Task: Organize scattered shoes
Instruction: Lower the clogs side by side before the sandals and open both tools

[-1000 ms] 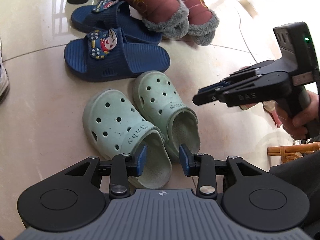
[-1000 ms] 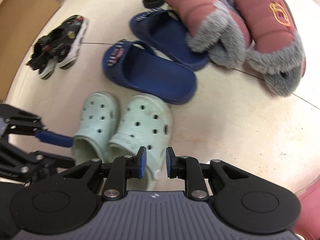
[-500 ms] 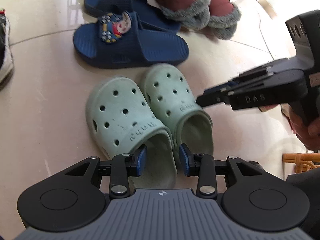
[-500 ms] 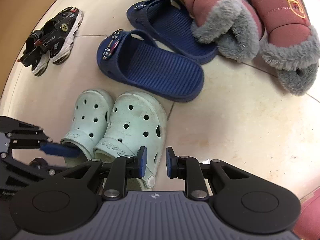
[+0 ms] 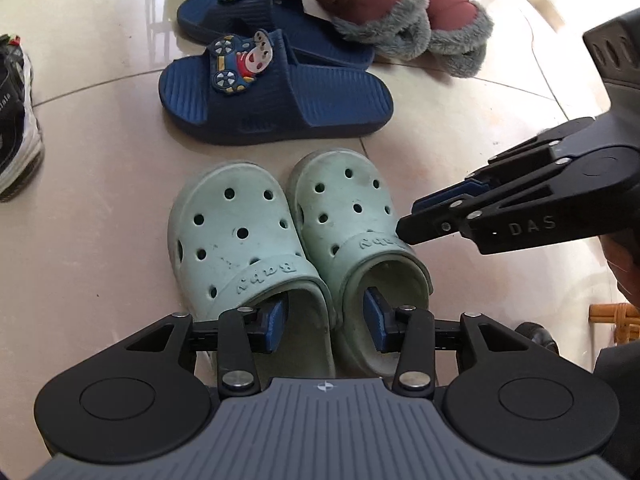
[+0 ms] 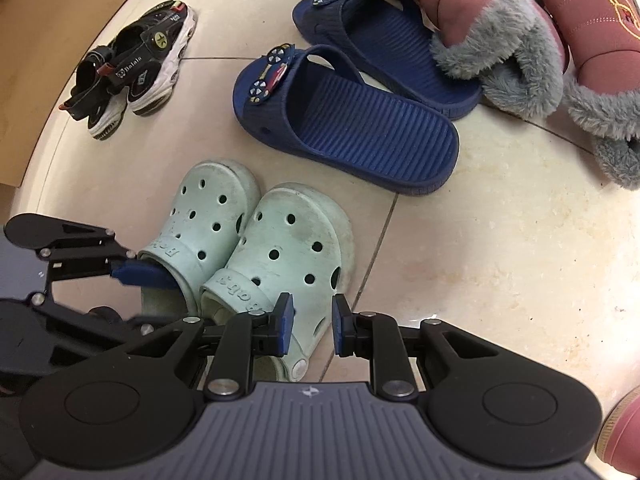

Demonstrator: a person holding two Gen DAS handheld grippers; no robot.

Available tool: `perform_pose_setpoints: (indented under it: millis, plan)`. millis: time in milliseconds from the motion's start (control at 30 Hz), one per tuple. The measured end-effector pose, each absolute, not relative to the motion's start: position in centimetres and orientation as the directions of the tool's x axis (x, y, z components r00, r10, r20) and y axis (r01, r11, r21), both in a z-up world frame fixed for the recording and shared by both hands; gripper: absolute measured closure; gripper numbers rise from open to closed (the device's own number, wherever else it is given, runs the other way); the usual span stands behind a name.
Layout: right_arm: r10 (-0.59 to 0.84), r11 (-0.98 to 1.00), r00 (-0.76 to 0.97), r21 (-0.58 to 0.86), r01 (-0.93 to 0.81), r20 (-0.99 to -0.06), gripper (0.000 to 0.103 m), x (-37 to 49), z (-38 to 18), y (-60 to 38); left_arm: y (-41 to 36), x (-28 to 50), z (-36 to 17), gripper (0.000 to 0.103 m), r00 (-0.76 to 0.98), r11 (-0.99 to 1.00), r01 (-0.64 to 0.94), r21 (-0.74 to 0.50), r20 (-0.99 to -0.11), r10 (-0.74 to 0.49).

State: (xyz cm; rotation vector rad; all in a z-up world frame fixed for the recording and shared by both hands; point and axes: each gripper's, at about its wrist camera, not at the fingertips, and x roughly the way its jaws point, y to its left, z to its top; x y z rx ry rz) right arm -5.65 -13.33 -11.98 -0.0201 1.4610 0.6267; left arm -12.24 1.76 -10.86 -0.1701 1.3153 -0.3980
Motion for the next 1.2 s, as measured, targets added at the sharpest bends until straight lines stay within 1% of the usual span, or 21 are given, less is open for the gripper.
perform_pose_setpoints:
  millis: [167, 267, 300, 333, 533, 667, 800, 1000, 1133, 1200]
  plan:
    - [0.382, 0.834, 0.005, 0.343, -0.433, -0.924, 0.074, -5.5, -11.4, -13.2, 0.9, -12.1, -11.5, 0.057, 0.2, 0.917, 0.184, -0.354, -0.9, -0.388]
    - [0.378, 0.83, 0.025, 0.328, -0.451, -0.925, 0.074, -5.2, -10.8, -13.2, 0.1, -12.1, -11.5, 0.059, 0.228, 0.925, 0.203, -0.32, -0.904, -0.362]
    - [0.376, 0.83, 0.034, 0.32, -0.457, -0.926, 0.074, -5.0, -10.6, -13.2, 0.1, -12.3, -11.5, 0.062, 0.231, 0.926, 0.204, -0.317, -0.904, -0.36]
    - [0.374, 0.83, 0.04, 0.316, -0.46, -0.926, 0.073, -4.9, -10.4, -13.2, 0.0, -12.3, -11.6, 0.074, 0.241, 0.929, 0.203, -0.309, -0.904, -0.353]
    - [0.364, 0.838, 0.095, 0.282, -0.467, -0.926, 0.068, -3.6, -9.6, -13.6, 0.9, -12.7, -11.1, 0.083, 0.314, 0.949, 0.193, -0.249, -0.901, -0.3]
    - [0.358, 0.843, 0.119, 0.267, -0.466, -0.926, 0.065, -2.6, -9.4, -13.8, 1.8, -12.7, -10.4, 0.085, 0.355, 0.956, 0.18, -0.233, -0.891, -0.284]
    - [0.346, 0.848, 0.14, 0.245, -0.469, -0.928, 0.064, -1.4, -9.4, -13.8, 3.2, -12.4, -9.3, 0.085, 0.382, 0.95, 0.154, -0.272, -0.871, -0.31]
    - [0.349, 0.847, 0.152, 0.242, -0.473, -0.925, 0.063, -0.2, -9.1, -13.3, 5.5, -12.9, -8.2, 0.086, 0.402, 0.952, 0.124, -0.279, -0.863, -0.305]
    - [0.362, 0.84, 0.148, 0.253, -0.481, -0.92, 0.063, 0.1, -8.9, -12.6, 7.7, -13.9, -6.9, 0.086, 0.428, 0.96, 0.07, -0.271, -0.861, -0.274]
    - [0.369, 0.835, 0.144, 0.259, -0.486, -0.918, 0.063, 0.1, -8.8, -12.1, 8.9, -14.0, -6.6, 0.086, 0.449, 0.967, 0.027, -0.255, -0.861, -0.239]
